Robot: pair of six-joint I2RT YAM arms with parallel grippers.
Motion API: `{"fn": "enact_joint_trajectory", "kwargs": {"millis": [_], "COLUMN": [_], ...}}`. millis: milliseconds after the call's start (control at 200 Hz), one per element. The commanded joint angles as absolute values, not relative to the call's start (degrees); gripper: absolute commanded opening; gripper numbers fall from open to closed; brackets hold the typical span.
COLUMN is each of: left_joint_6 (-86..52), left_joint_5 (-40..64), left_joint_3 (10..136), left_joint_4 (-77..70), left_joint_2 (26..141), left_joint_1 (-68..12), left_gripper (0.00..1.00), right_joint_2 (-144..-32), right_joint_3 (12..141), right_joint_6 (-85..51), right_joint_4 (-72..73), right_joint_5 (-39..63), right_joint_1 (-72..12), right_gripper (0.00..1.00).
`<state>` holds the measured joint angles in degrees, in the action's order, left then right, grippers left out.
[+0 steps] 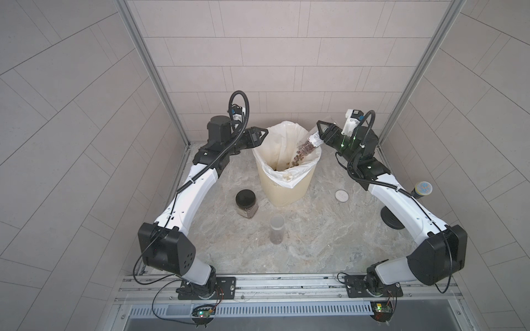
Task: Empty the moldy dried flower tea in the jars
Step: Pour the moldy dried flower tea into the trash bin.
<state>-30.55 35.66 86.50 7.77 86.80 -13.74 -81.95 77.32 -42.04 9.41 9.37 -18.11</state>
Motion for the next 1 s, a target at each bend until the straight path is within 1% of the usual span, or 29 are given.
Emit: {"fn": "enact_joint_trajectory", "kwargs": {"millis": [0,260,325,420,490,540,600,670,756,806,846,956,996], "left_joint_6": [-31.20,-33.51,-33.48,-33.32,-33.47,-33.51,-33.56,-33.63,-33.88,-33.94,-33.97,-33.69,-33.47], "left_joint_5": [35.81,37.75,37.93,37.96,38.04,38.19,38.28,38.32,38.57,38.67,38.67,38.78,38.68], "left_joint_3": [84.46,79.15,78.37,77.37,77.04,77.02,76.92,76.87,76.64,76.46,76.29,76.06,76.07], "left_joint_4": [5.36,2.46,2.46,2.55,2.64,2.64,2.68,2.51,2.21,1.97,1.86,2.20,2.45], "left_joint_2": [84.01,81.53,80.92,80.17,79.99,80.03,80.07,79.98,79.82,79.72,79.53,79.15,78.95], "left_joint_1": [-12.73,-10.02,-9.56,-8.79,-8.43,-8.35,-8.35,-8.39,-8.35,-8.31,-8.35,-8.33,-8.35], "left_gripper": [0.46,0.45,0.45,0.45,0.45,0.45,0.45,0.45,0.45,0.45,0.45,0.45,0.45], "right_joint_2": [-81.14,-82.54,-83.54,-84.63,-84.64,-84.49,-84.39,-84.54,-85.16,-85.81,-86.22,-87.39,-87.54], "right_joint_3": [80.23,82.99,84.52,86.12,85.98,85.87,85.72,84.81,84.95,85.67,86.43,88.88,88.87], "right_joint_6": [-29.46,-5.60,0.89,7.80,6.92,2.86,-4.17,-13.49,-18.04,-18.55,-17.60,-6.79,-4.49], "right_joint_4": [6.10,3.80,1.81,0.04,0.88,1.34,2.55,7.11,10.49,10.31,9.19,3.71,3.40], "right_joint_5": [6.28,1.94,-3.13,-6.98,-7.29,-5.72,0.05,9.06,11.70,9.82,6.30,-7.68,-10.58], "right_joint_1": [-20.50,-26.07,-28.03,-30.16,-30.50,-30.31,-29.08,-27.41,-27.40,-28.04,-28.69,-32.83,-33.59], "right_gripper": [0.62,0.62,0.62,0.62,0.63,0.64,0.65,0.65,0.65,0.64,0.63,0.62,0.62]}}
